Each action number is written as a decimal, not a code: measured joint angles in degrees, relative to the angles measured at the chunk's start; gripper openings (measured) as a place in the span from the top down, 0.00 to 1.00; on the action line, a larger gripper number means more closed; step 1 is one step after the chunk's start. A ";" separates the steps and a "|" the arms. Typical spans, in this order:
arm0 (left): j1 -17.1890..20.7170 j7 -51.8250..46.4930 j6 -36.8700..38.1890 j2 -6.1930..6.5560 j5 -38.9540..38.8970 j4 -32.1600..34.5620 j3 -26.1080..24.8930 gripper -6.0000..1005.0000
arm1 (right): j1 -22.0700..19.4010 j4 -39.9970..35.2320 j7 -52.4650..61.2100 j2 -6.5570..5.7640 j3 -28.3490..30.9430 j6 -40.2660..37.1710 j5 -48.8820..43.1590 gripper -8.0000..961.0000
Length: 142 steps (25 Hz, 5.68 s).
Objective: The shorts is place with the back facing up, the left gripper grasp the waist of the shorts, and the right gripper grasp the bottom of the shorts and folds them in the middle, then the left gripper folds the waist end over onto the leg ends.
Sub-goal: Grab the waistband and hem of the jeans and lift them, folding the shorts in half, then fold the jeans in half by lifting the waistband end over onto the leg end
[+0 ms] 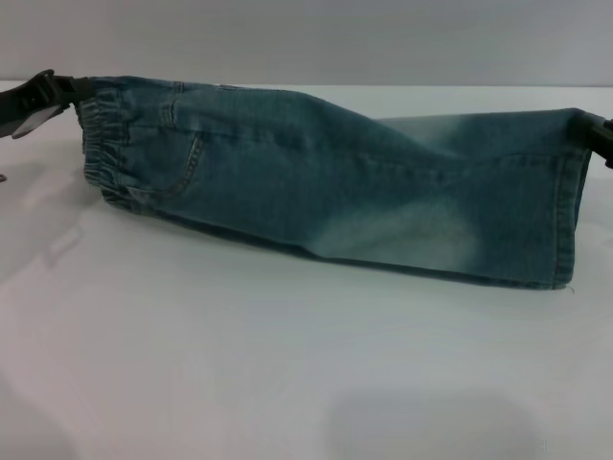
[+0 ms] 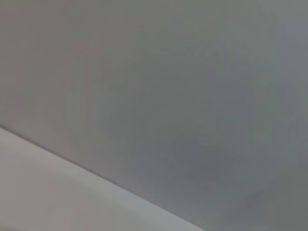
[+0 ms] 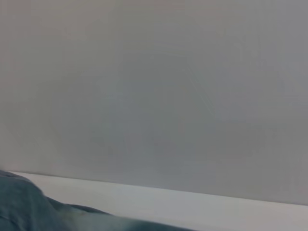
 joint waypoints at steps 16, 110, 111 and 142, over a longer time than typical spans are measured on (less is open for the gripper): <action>-0.19 0.18 -1.65 -0.03 -0.67 0.14 0.32 0.94 | -0.47 2.03 -0.21 -0.02 -0.54 3.89 0.46 0.93; 2.34 25.54 -14.37 0.36 -0.59 -8.13 13.01 0.23 | -3.81 7.71 -28.73 4.76 -4.48 17.16 30.09 0.42; 2.32 25.48 -14.39 0.28 -0.59 -8.16 13.03 0.23 | -3.78 7.71 -28.72 4.76 -4.48 17.32 30.09 0.42; 0.55 23.12 -14.50 -0.54 -0.54 -10.80 12.99 0.46 | -3.82 8.97 -28.99 4.68 -4.40 18.82 30.09 0.42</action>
